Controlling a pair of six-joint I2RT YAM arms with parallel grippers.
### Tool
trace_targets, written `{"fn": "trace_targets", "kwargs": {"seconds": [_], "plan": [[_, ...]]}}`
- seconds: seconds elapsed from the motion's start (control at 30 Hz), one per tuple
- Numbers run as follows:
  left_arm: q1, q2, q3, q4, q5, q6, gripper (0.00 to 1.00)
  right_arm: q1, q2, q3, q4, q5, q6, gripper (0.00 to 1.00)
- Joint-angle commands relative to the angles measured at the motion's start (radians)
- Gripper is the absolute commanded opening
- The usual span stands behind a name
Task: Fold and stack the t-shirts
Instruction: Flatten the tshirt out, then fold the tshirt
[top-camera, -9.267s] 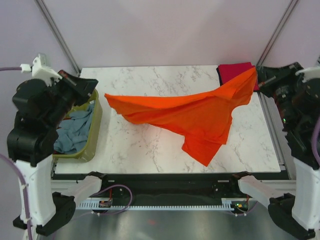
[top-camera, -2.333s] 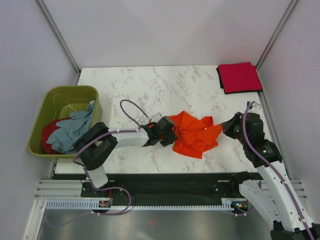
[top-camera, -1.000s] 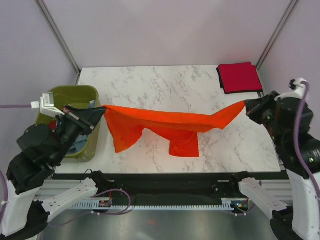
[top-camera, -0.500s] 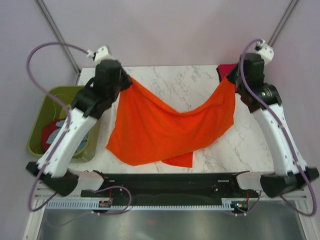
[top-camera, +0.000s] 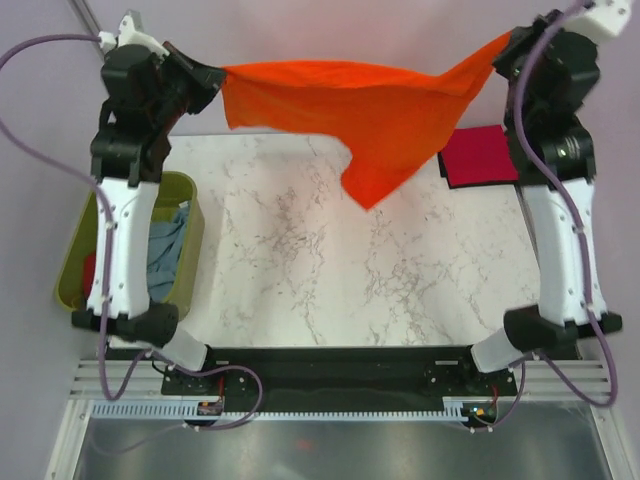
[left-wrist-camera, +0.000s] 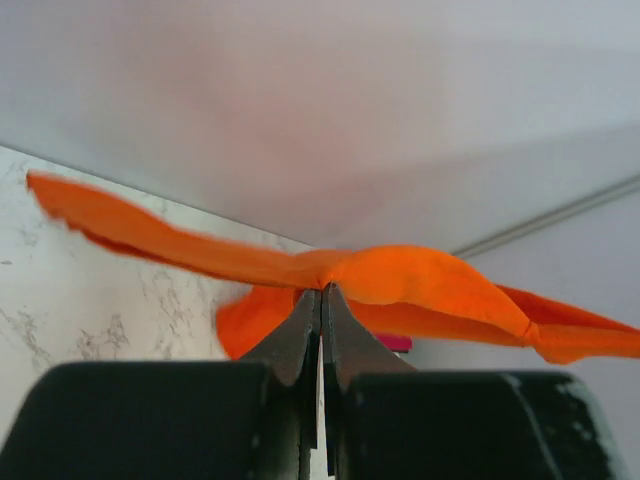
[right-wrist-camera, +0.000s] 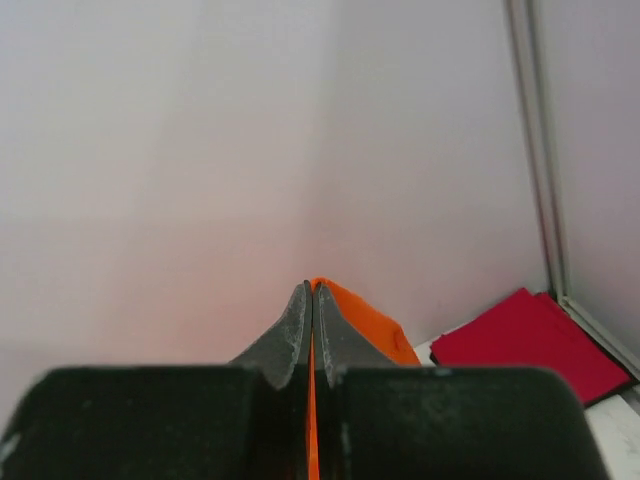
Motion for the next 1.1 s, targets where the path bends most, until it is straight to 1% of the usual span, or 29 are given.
{"fn": "trace_targets", "kwargs": {"seconds": [0.0,0.03,0.07,0.1,0.13,0.17,0.2,0.23,0.27,0.3,0.33,0.37,0.4,0.43,0.47,0.5,0.53,0.57,0.63,0.73,0.87,0.93,1.0,1.07], "plan": [[-0.007,-0.199,-0.192,0.015,0.093,0.043,0.02,-0.005,-0.214,-0.234,0.042,0.021,-0.005,0.00],[-0.009,-0.287,-0.375,0.026,0.085,0.053,0.02,-0.005,-0.261,-0.319,0.048,0.018,0.004,0.00],[-0.009,-0.329,-0.469,0.055,0.082,0.053,0.02,-0.005,-0.366,-0.411,0.061,0.012,0.015,0.00],[-0.009,-0.422,-0.650,0.077,0.076,0.052,0.02,-0.005,-0.416,-0.588,0.093,-0.003,0.027,0.00],[-0.009,-0.423,-0.732,0.097,0.070,0.053,0.02,-0.006,-0.464,-0.669,0.097,-0.005,0.040,0.00],[-0.009,-0.507,-0.804,0.120,0.062,0.052,0.02,-0.006,-0.546,-0.742,0.087,-0.005,0.052,0.00],[-0.009,-0.542,-0.870,0.127,0.057,0.055,0.02,-0.006,-0.582,-0.810,0.073,-0.005,0.070,0.00],[-0.009,-0.578,-0.995,0.132,0.047,0.059,0.02,-0.005,-0.616,-0.923,0.056,-0.006,0.111,0.00],[-0.007,-0.643,-1.056,0.135,0.038,0.058,0.02,-0.006,-0.671,-0.973,0.003,-0.008,0.136,0.00],[-0.007,-0.674,-1.116,0.140,0.031,0.055,0.02,-0.006,-0.700,-1.067,-0.028,-0.011,0.171,0.00],[-0.007,-0.703,-1.232,0.143,0.034,0.056,0.02,-0.005,-0.725,-1.111,-0.056,-0.040,0.229,0.00],[-0.007,-0.745,-1.286,0.144,0.034,0.058,0.02,-0.005,-0.771,-1.154,-0.109,-0.066,0.263,0.00],[-0.007,-0.766,-1.388,0.143,0.027,0.061,0.02,-0.005,-0.792,-1.229,-0.132,-0.104,0.288,0.00],[-0.007,-0.785,-1.438,0.141,0.024,0.053,0.02,-0.006,-0.815,-1.266,-0.158,-0.177,0.349,0.00],[-0.007,-0.820,-1.484,0.143,0.028,0.043,0.02,-0.005,-0.860,-1.304,-0.203,-0.224,0.374,0.00],[-0.007,-0.832,-1.562,0.140,0.043,0.023,0.02,-0.006,-0.880,-1.377,-0.232,-0.253,0.400,0.00],[-0.007,-0.846,-1.597,0.138,0.051,0.009,0.02,-0.005,-0.913,-1.410,-0.270,-0.281,0.462,0.00],[-0.007,-0.859,-1.636,0.138,0.056,-0.008,0.02,-0.005,-0.926,-1.438,-0.350,-0.287,0.478,0.00],[-0.010,-0.877,-1.720,0.138,0.044,-0.084,0.02,-0.005,-0.961,-1.499,-0.445,-0.287,0.524,0.00],[-0.010,-0.860,-1.744,0.138,0.022,-0.144,0.02,-0.005,-1.013,-1.544,-0.528,-0.275,0.578,0.00],[-0.010,-0.819,-1.731,0.112,-0.070,-0.175,0.02,-0.005,-1.065,-1.548,-0.577,-0.244,0.635,0.00],[-0.010,-0.820,-1.724,0.094,-0.108,-0.198,0.02,-0.005,-1.084,-1.547,-0.571,-0.250,0.633,0.00],[-0.010,-0.833,-1.727,0.089,-0.136,-0.224,0.02,-0.006,-1.087,-1.538,-0.556,-0.275,0.598,0.00],[-0.010,-0.852,-1.725,0.089,-0.147,-0.236,0.02,-0.005,-1.078,-1.538,-0.536,-0.276,0.586,0.00]]}}
